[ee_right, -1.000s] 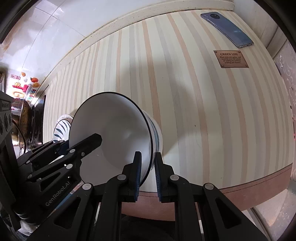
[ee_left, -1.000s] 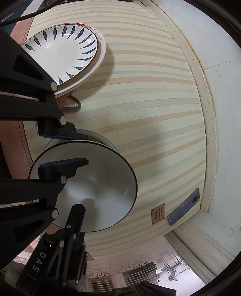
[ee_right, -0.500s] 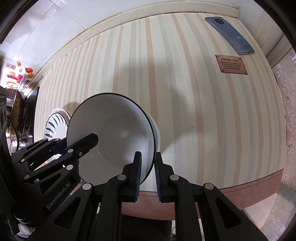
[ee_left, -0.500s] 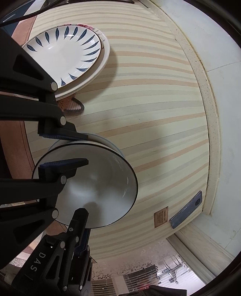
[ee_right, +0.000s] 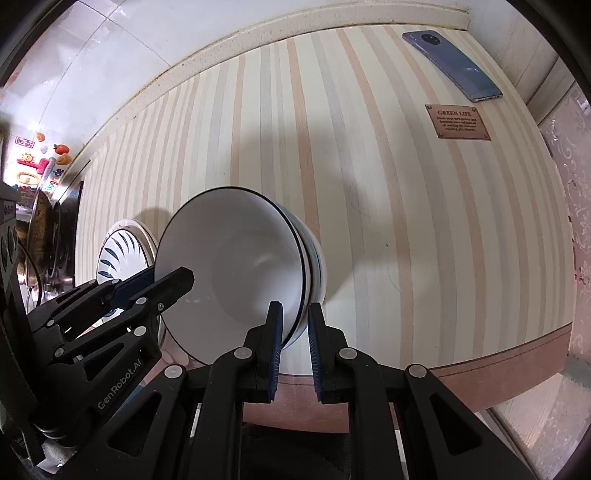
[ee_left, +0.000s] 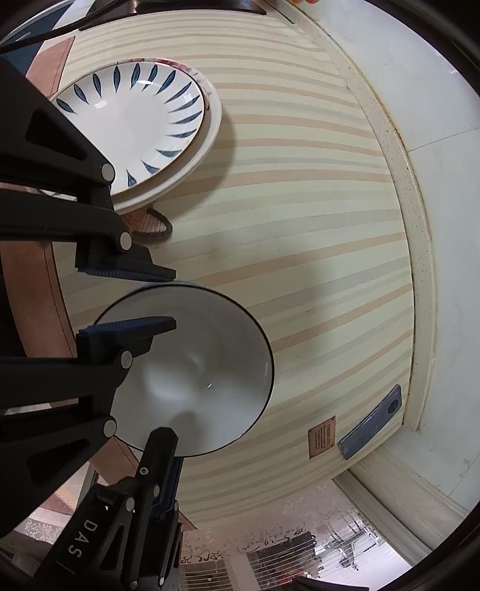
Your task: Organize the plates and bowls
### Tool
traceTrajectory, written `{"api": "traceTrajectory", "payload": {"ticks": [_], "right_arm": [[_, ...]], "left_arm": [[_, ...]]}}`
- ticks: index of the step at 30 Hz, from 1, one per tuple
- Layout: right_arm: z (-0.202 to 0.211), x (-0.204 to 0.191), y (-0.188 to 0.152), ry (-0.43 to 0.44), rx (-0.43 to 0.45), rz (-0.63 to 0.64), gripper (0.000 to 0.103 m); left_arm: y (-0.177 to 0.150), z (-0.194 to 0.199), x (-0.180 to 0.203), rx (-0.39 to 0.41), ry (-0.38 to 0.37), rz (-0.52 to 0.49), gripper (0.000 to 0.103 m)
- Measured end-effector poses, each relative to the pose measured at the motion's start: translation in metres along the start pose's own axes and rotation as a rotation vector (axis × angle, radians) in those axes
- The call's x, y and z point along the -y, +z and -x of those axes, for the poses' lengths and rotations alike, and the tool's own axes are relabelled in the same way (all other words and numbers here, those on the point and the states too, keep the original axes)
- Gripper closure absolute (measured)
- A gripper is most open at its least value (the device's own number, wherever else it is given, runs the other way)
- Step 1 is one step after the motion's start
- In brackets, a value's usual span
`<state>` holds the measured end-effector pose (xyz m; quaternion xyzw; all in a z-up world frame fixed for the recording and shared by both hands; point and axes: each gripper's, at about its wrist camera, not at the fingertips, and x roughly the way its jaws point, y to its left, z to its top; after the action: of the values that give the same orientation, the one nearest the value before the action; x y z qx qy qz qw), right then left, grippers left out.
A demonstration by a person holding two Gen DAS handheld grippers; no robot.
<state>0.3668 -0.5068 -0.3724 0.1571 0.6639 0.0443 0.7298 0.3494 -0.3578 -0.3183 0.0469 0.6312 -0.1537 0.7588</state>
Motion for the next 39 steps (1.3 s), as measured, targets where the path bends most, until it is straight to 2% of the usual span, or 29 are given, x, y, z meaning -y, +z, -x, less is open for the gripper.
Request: {"api": "traceTrajectory", "payload": {"ticks": [6, 7, 9, 11, 14, 15, 17, 19, 20, 24, 26, 32, 34, 39], "right_arm": [[0.015, 0.0, -0.011, -0.014, 0.024, -0.027, 0.087], [0.02, -0.002, -0.014, -0.019, 0.031, -0.027, 0.084], [0.035, -0.006, -0.021, -0.022, 0.065, -0.019, 0.073], [0.053, -0.011, -0.03, -0.029, 0.107, -0.01, 0.055], [0.086, -0.02, -0.048, -0.047, 0.184, -0.001, 0.043], [0.094, -0.021, -0.053, -0.05, 0.2, -0.003, 0.04], [0.115, -0.024, -0.065, -0.058, 0.245, -0.01, 0.027], [0.13, -0.027, -0.074, -0.062, 0.271, -0.015, 0.025], [0.136, -0.03, -0.079, -0.067, 0.284, -0.015, 0.023], [0.162, -0.039, -0.101, -0.094, 0.34, -0.011, 0.021], [0.176, -0.043, -0.113, -0.098, 0.366, -0.018, 0.019], [0.209, -0.052, -0.143, -0.104, 0.433, -0.025, 0.015], [0.216, -0.053, -0.15, -0.104, 0.443, -0.026, 0.014], [0.227, -0.049, -0.161, -0.09, 0.468, -0.045, 0.012]], "left_arm": [[-0.005, 0.026, 0.001, 0.055, 0.026, -0.014, 0.086], [-0.006, 0.034, 0.002, 0.068, 0.035, -0.023, 0.086], [-0.01, 0.049, 0.006, 0.094, 0.04, -0.045, 0.085], [-0.015, 0.068, 0.009, 0.138, 0.04, -0.064, 0.085], [-0.023, 0.092, 0.009, 0.181, 0.033, -0.083, 0.08], [-0.027, 0.101, 0.009, 0.195, 0.025, -0.088, 0.075], [-0.031, 0.115, 0.008, 0.212, 0.011, -0.088, 0.062], [-0.036, 0.129, 0.008, 0.23, -0.004, -0.089, 0.031], [-0.039, 0.136, 0.007, 0.243, -0.011, -0.09, 0.026], [-0.049, 0.156, 0.01, 0.271, -0.036, -0.098, 0.023], [-0.055, 0.166, 0.011, 0.282, -0.048, -0.105, 0.016], [-0.068, 0.189, 0.012, 0.313, -0.07, -0.096, 0.014], [-0.072, 0.196, 0.011, 0.324, -0.08, -0.094, 0.005], [-0.075, 0.208, 0.009, 0.351, -0.119, -0.091, 0.004]]}}
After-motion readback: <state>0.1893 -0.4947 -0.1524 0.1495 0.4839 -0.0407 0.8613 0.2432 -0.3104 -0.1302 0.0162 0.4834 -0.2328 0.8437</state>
